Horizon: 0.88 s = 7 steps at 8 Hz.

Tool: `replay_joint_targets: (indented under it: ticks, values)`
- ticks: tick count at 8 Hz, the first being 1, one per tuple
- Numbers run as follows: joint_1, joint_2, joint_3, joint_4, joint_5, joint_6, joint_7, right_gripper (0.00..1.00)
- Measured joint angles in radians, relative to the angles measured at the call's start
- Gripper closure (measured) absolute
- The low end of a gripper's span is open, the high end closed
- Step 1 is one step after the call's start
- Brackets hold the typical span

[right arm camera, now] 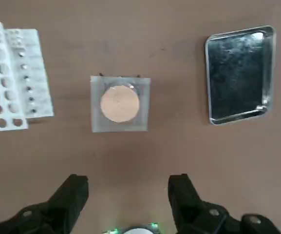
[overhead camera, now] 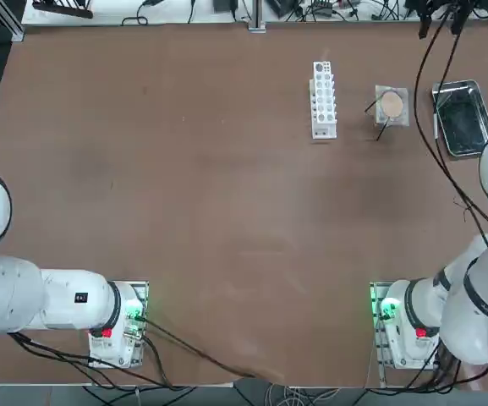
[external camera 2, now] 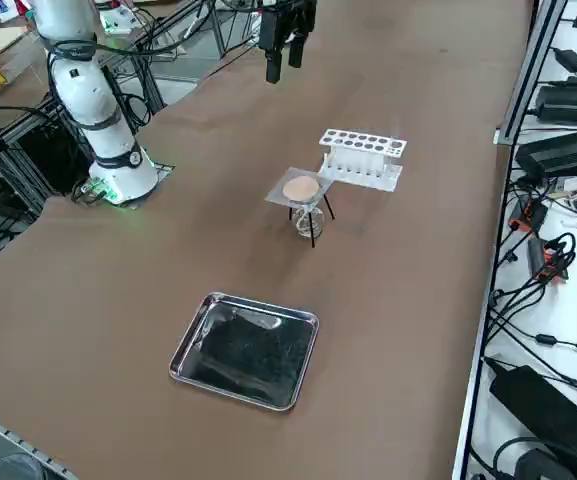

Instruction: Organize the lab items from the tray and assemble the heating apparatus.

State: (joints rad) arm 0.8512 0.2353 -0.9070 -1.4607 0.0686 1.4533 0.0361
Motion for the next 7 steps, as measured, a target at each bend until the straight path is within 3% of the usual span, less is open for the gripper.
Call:
replay_joint_targets:
  ticks: [4,6,7]
  values:
    - [-0.474,-0.089,0.521,0.063,0.013,-0.003,0.017,0.0]
    - [-0.689,-0.135,0.742,0.041,-0.015,-0.005,0.018,0.0]
    - [-0.773,-0.166,0.833,0.006,-0.033,0.002,0.023,0.0]
